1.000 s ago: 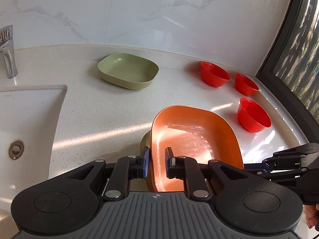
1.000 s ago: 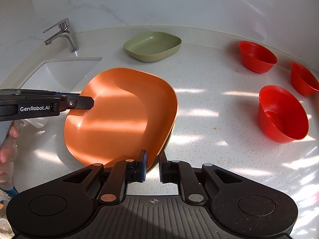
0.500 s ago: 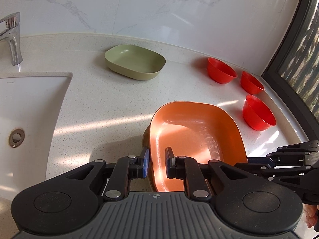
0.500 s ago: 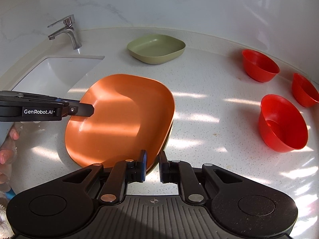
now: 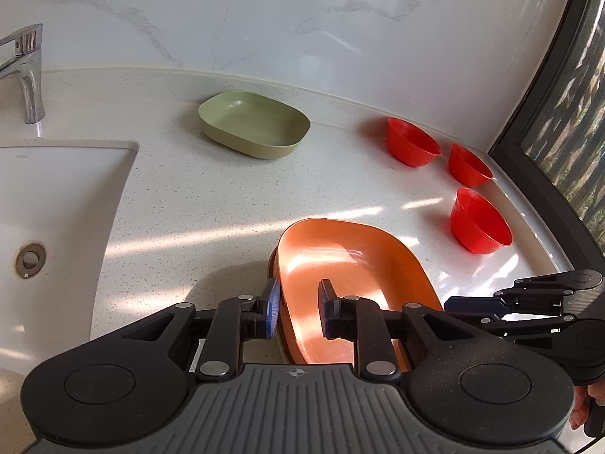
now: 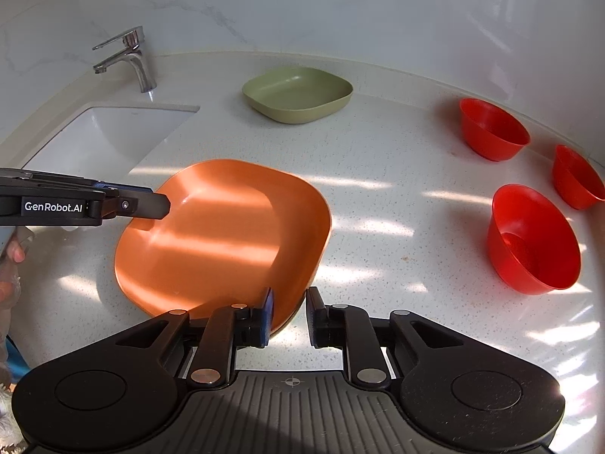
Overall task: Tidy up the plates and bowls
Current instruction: 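Lower the orange plate onto the green plate and open the left tool, then move the left tool to the other sage-green plate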
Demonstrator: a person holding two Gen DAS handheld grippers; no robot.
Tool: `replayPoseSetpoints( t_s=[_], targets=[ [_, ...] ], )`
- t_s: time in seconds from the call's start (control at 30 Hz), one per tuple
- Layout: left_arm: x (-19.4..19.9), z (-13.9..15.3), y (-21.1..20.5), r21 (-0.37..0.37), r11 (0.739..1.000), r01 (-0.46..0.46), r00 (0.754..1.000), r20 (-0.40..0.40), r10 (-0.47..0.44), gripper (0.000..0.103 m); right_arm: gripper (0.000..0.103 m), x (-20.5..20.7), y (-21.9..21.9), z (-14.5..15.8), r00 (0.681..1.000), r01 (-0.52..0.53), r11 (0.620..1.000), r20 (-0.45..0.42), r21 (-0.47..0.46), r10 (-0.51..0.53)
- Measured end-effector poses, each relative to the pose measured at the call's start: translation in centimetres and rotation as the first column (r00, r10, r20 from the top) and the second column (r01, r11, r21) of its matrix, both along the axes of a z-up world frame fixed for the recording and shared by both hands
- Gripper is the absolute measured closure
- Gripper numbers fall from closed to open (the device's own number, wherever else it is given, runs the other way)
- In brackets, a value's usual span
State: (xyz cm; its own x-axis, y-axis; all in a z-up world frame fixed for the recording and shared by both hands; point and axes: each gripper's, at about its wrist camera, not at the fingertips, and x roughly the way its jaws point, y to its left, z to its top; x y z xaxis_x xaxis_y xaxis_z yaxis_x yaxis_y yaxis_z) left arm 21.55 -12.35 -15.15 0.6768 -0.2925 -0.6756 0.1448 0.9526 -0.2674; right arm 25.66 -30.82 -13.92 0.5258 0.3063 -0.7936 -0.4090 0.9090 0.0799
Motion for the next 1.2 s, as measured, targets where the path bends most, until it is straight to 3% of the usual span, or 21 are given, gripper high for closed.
replayPoseSetpoints(
  t_s=[0.17,0.3,0.63,0.73,0.9,1.1,1.2],
  targets=[
    [-0.3,0.7,0.3,-0.006,1.000,-0.010,1.000,0.021,0.010,0.077,0.086,-0.2,-0.1,0.3,1.000,0.001,1.000,0.015,0.003,-0.001],
    [-0.2,1.5,0.5,0.017,1.000,-0.015,0.999,0.049,0.014,0.064,0.086,0.1,-0.5,0.7,1.000,0.010,1.000,0.028,0.014,-0.010],
    [2.4,4.4,1.0,0.099,0.995,0.004,0.995,0.104,-0.014,0.052,0.082,2.3,-1.0,2.6,0.997,0.018,1.000,0.068,0.021,-0.019],
    [4.2,5.3,1.3,0.108,0.994,0.004,0.994,0.106,-0.015,0.052,0.082,3.9,-1.2,3.4,0.997,0.025,0.999,0.070,0.038,-0.027],
    [7.9,6.0,2.1,0.056,0.998,0.006,0.994,0.112,-0.012,0.052,0.081,7.4,-1.0,4.0,0.997,0.038,0.995,0.066,0.088,-0.044],
    [13.4,6.7,3.0,0.115,0.992,-0.060,0.988,0.148,0.042,0.052,0.081,13.2,0.3,3.3,0.996,0.080,0.991,0.028,0.108,-0.084],
    [15.6,6.6,4.1,0.115,0.989,-0.089,0.984,0.162,0.070,0.052,0.081,15.6,1.2,3.2,0.994,0.095,0.992,0.052,0.084,-0.100]
  ],
)
